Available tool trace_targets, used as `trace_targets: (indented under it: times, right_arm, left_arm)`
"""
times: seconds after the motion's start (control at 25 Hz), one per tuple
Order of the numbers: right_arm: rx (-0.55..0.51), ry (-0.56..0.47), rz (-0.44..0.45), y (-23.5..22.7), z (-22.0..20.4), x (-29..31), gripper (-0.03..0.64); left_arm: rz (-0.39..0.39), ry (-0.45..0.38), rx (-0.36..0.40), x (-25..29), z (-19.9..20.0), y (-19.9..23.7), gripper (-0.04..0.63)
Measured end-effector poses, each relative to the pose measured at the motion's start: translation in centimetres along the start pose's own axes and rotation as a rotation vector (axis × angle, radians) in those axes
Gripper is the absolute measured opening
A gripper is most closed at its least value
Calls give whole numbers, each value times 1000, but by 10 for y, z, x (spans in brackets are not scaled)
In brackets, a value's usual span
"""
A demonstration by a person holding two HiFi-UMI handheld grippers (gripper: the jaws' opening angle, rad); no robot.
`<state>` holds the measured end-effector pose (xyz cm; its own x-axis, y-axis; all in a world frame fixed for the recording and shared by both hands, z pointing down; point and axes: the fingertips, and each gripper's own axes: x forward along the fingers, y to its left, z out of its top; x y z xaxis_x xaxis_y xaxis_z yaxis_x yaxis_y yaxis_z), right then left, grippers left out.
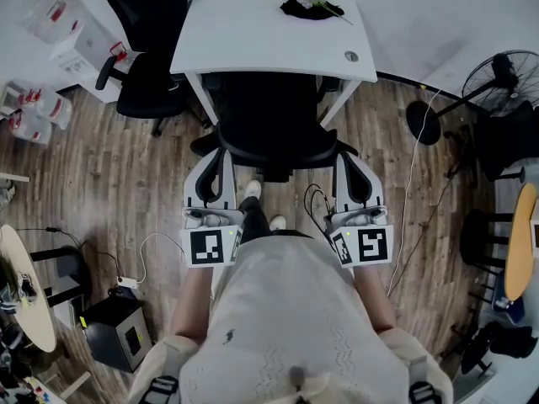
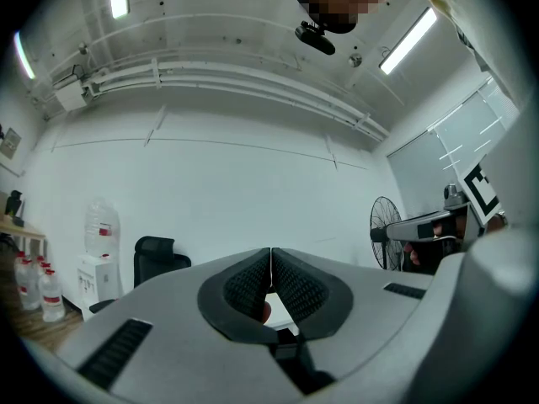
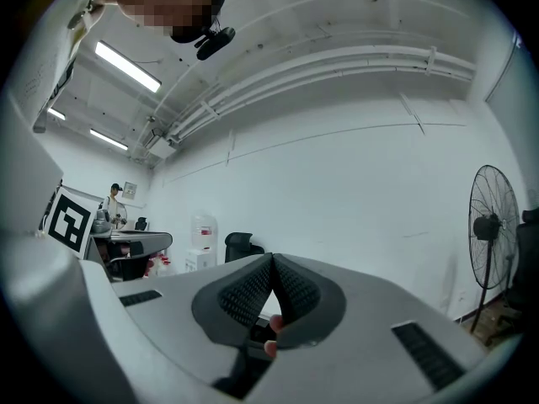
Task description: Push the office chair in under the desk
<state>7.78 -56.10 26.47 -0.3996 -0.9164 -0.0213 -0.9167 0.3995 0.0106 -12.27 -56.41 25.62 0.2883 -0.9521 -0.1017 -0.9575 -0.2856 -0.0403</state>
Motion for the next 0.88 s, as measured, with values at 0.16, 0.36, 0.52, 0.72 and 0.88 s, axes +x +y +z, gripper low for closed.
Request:
trace_targets:
  times: [0.16,0.36,0.52,0.72,0.88]
  right_arm:
    - [-2,3,8,5,-1,0,8]
    - [-9,4,23,8,-1,0,8]
    - [-8,4,32,9,-1,2,8]
    - [-15,8,39,17,-1,1,7]
    - [-24,13,42,16,-4,3,6]
  left_arm:
    - [-6,5,8,-3,-3,-1,23]
    - [-3,13,10,-5,-6,-1,23]
    - [4,14,-8,-6,-9,0,23]
    - [7,15,-14,-11,-10,3,23]
    - [10,19,-23,-10,-14,3,23]
